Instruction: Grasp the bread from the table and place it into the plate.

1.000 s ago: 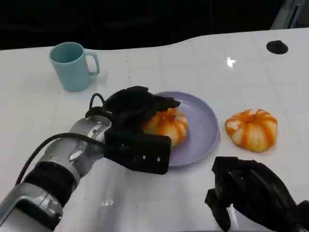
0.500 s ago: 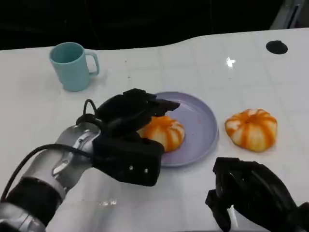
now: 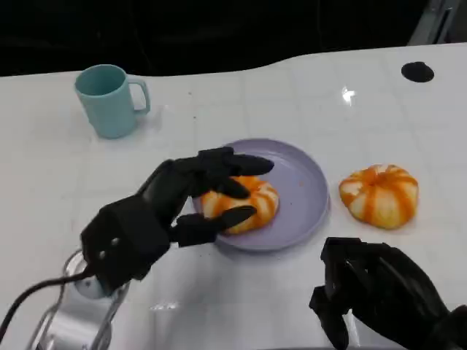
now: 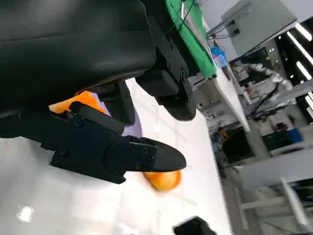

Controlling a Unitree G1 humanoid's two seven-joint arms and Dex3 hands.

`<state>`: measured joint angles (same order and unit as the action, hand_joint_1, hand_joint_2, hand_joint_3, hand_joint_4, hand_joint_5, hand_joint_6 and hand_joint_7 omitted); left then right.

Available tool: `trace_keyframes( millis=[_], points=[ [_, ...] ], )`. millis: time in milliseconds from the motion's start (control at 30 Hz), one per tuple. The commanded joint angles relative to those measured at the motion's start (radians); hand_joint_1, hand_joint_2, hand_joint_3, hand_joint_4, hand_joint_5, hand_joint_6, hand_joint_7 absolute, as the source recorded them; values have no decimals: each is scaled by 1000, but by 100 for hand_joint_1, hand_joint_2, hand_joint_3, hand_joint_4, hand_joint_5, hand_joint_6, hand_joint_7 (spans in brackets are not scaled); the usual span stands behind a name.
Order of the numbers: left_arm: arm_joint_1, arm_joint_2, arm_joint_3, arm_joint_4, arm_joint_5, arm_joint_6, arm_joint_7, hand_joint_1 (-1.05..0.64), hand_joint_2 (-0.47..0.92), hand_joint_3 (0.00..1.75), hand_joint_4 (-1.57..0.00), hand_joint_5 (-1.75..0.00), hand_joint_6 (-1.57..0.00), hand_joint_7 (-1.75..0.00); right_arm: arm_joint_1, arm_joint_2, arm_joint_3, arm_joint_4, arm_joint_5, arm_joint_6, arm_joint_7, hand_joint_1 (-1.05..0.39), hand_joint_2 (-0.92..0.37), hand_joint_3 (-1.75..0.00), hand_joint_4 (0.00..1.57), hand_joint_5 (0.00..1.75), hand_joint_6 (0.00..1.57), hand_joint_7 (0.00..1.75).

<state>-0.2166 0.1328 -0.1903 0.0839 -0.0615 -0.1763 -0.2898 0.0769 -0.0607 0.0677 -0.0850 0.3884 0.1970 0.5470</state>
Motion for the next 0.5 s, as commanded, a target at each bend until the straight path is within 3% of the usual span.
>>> trace_keyframes(
  millis=[33, 100, 167, 500],
  points=[
    [145, -28, 43, -149, -109, 105, -2, -56, 92, 44, -51, -169, -43, -140, 2, -11, -6, -11, 15, 3, 6, -92, -92, -36, 126, 163, 109, 155],
    [203, -38, 52, -209, -159, 165, -4, -55, 92, 47, -56, -173, -40, -162, 1, -12, -8, -11, 17, 7, 7, -92, -92, -35, 127, 163, 109, 155],
    [246, -45, 58, -249, -194, 205, -9, -56, 92, 48, -60, -174, -39, -171, 0, -13, -8, -11, 18, 9, 7, -92, -92, -35, 127, 162, 110, 154],
    [425, -80, 83, -318, -407, 332, -74, -61, 92, 41, -75, -175, -54, -175, -12, -17, -11, -5, 18, 17, 3, -92, -92, -34, 129, 161, 111, 152]
  ],
)
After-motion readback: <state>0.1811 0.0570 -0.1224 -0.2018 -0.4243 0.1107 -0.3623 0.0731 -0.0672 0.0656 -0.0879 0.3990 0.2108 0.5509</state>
